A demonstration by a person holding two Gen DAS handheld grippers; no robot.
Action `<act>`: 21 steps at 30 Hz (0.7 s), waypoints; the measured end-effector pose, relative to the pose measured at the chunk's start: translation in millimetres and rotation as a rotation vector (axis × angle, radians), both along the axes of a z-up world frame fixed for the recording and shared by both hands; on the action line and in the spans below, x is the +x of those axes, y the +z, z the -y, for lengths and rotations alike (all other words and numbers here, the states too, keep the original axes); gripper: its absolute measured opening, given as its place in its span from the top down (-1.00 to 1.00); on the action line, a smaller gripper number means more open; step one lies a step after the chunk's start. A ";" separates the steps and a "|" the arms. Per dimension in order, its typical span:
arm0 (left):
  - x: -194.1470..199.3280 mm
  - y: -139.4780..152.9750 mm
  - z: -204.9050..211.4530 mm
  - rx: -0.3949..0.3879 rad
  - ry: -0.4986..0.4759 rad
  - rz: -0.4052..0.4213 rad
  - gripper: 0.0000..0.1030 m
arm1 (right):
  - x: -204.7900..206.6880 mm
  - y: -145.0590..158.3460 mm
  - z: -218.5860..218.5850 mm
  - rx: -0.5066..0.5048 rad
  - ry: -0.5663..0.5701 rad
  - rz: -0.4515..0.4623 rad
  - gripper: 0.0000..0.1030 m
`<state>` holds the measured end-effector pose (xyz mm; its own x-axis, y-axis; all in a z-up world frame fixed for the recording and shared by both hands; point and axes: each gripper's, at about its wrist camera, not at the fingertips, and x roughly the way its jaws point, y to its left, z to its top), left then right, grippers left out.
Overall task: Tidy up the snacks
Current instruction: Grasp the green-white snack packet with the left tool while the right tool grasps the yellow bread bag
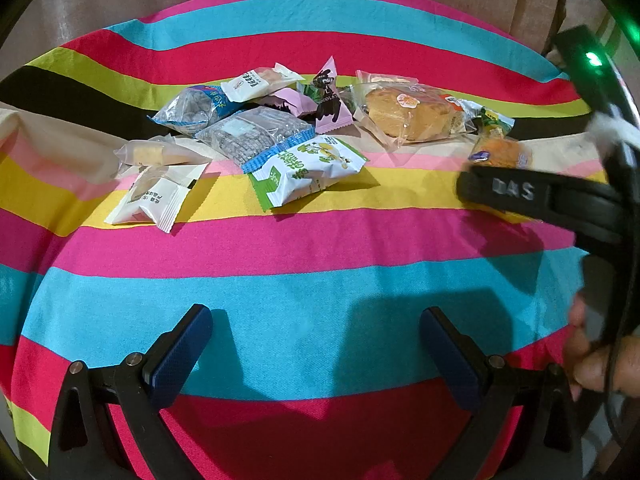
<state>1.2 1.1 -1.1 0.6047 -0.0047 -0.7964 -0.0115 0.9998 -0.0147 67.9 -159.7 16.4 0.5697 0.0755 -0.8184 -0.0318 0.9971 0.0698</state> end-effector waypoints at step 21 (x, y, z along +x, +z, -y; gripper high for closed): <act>68.0 30.3 11.1 0.038 0.083 0.026 0.33 | -113.8 24.3 83.1 0.097 0.047 0.038 0.03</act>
